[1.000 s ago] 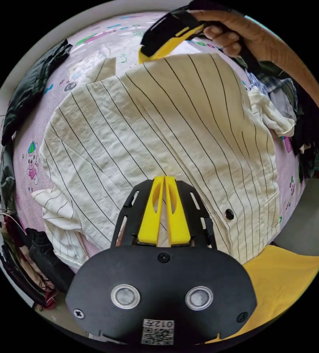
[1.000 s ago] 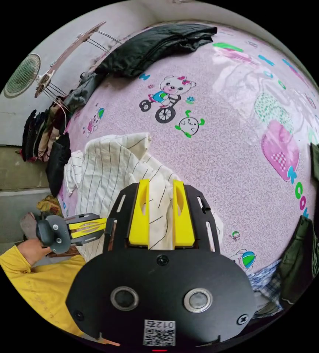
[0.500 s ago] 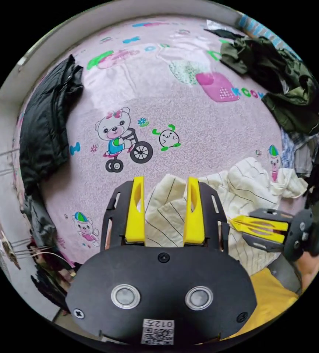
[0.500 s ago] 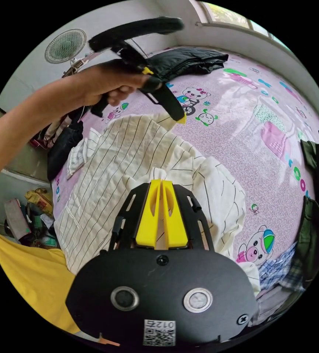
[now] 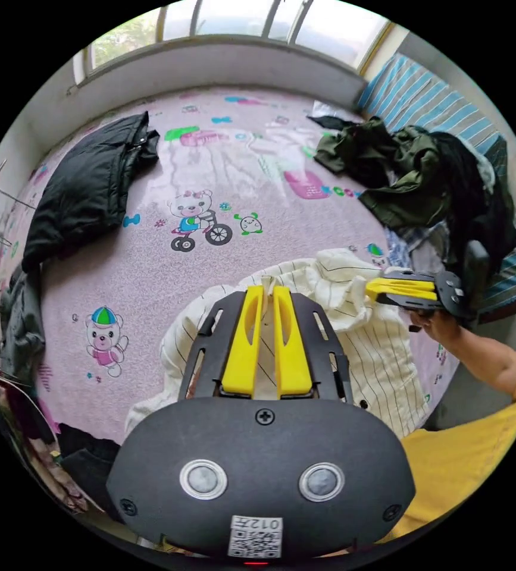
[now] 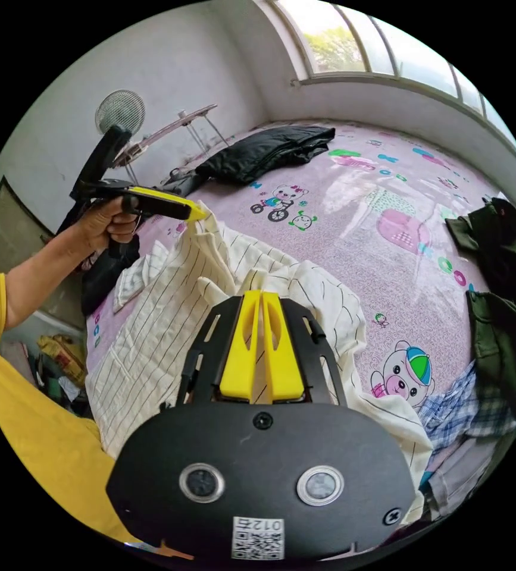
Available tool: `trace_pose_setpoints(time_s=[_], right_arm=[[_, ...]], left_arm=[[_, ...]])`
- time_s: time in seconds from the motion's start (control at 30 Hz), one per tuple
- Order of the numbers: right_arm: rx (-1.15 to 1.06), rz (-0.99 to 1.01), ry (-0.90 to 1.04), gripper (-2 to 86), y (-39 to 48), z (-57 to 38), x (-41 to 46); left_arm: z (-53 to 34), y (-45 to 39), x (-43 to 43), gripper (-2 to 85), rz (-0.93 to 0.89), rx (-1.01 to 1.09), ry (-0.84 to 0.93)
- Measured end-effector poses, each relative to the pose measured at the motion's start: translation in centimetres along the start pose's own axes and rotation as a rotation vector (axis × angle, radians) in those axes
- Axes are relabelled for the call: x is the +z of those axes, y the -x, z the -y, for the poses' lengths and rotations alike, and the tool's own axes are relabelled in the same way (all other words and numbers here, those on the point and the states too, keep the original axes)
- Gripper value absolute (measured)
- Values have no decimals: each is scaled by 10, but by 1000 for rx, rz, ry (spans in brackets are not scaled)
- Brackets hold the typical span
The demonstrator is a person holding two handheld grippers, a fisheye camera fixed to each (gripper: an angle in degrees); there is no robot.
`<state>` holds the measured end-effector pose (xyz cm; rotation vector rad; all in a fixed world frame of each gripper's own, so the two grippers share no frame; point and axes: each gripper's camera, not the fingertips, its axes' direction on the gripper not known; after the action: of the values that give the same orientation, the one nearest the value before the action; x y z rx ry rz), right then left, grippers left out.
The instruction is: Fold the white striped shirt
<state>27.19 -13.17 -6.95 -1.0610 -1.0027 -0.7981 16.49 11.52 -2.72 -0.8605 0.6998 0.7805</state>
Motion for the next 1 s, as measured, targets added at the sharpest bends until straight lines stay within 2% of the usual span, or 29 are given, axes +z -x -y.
trace_pose_setpoints(time_s=[0.13,0.23,0.4,0.5,0.57,0.67,0.83,1.0], right_arm=[[-104,-33,146,6,26,-9,6],[-80,-78,207,11,35,-10,5],[-42,-125,126,38,55,19,-37],[-154,-186,55,57,92,49,-57],[-298,-229,92,67,126,66,-44],[-394,-273,216,81,151,73,-2],[-416,-320,372,110,165,68,34],[-359,-399,364,70,167,76,21]], left_arm=[[-54,3,-3,7,15,-12,23],[-86,6,6,7,18,-41,53],[-102,13,-4,7,-19,-75,-11],[-101,13,-13,7,-9,-44,-24],[-102,15,-17,7,-12,-39,-35],[-105,20,-24,7,-21,-52,-57],[-109,28,-42,8,-29,-59,-114],[-107,34,-54,9,-23,-22,-136]])
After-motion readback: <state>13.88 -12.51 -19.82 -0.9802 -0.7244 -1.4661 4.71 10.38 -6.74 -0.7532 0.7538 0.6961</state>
